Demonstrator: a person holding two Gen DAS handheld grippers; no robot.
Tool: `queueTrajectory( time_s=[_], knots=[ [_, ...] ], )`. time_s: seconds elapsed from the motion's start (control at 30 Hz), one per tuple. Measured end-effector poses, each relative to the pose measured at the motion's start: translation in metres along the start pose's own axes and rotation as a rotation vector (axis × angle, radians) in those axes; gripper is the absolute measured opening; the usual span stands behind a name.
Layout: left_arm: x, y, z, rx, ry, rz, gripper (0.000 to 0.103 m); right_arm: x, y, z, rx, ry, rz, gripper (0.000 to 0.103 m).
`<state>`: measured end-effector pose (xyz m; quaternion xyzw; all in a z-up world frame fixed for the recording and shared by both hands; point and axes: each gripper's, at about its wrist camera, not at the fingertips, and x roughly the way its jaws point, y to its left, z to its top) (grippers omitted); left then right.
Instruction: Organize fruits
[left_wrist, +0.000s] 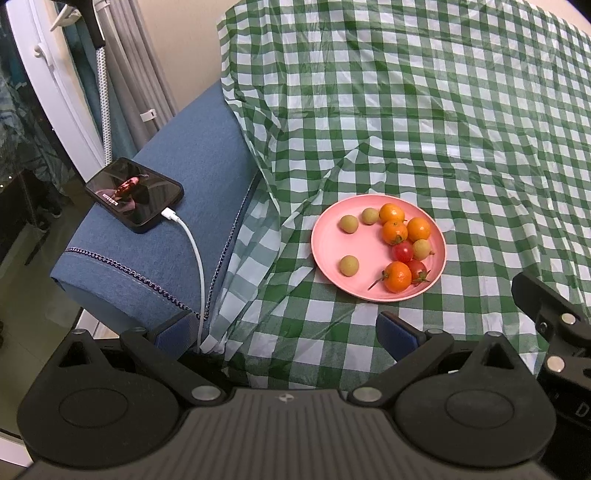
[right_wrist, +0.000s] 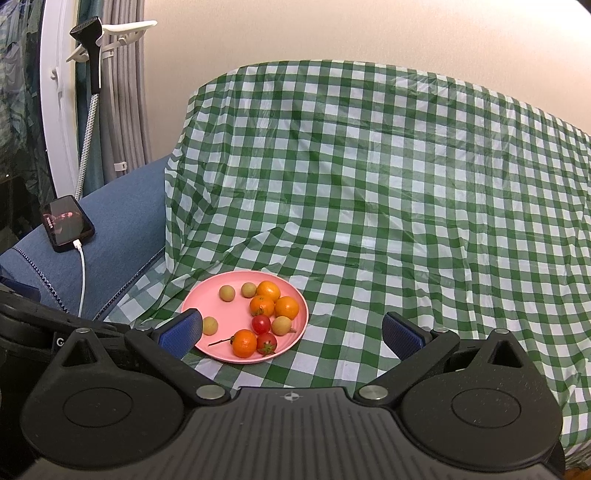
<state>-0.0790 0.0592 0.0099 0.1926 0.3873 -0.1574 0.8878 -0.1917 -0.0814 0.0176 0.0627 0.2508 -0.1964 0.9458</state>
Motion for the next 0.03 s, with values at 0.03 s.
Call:
queueTrajectory(
  time_s=[0.03],
  knots=[
    [0.0013, -0.0002, 0.0009, -0.001, 0.005, -0.002, 0.103, 0.0014, -0.0003, 0.0004, 0.0, 0.002, 0.008, 0.102]
  ],
)
